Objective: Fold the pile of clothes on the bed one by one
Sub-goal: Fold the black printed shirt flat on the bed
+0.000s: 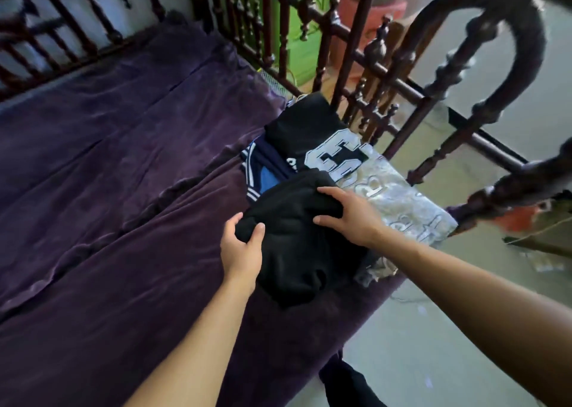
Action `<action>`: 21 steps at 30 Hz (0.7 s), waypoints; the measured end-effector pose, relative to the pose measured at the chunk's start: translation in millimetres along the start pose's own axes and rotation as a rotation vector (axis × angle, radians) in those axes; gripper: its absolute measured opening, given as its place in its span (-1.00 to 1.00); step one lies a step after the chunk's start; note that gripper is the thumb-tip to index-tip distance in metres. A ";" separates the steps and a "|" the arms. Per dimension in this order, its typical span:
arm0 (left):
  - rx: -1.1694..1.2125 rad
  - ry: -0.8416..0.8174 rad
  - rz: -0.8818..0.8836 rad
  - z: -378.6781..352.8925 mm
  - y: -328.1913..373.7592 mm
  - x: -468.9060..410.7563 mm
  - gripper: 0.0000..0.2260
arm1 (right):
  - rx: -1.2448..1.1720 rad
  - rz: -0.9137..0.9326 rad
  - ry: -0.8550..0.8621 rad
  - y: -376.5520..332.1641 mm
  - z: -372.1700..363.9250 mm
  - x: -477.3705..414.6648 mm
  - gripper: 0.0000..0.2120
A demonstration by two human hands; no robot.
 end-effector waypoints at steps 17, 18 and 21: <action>0.089 0.166 -0.222 -71.0 237.8 -89.7 -0.61 | -0.390 0.193 -0.031 -35.7 188.4 -186.0 -0.38; 0.093 0.175 -0.229 -70.0 240.9 -98.9 -0.60 | -0.393 0.202 -0.034 -37.9 187.6 -195.8 -0.38; -0.006 0.182 -0.221 -93.3 230.2 -126.0 -0.56 | -0.330 0.189 -0.033 -15.9 178.9 -221.8 -0.38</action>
Point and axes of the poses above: each hand's wrist, its own x-axis away from the middle knuckle, its own z-axis out of the back of the hand, y = z × x, the point moved 6 cm from there along -x, towards the middle knuckle, and after that the axes turned 3 degrees about z, right-handed, at the moved point
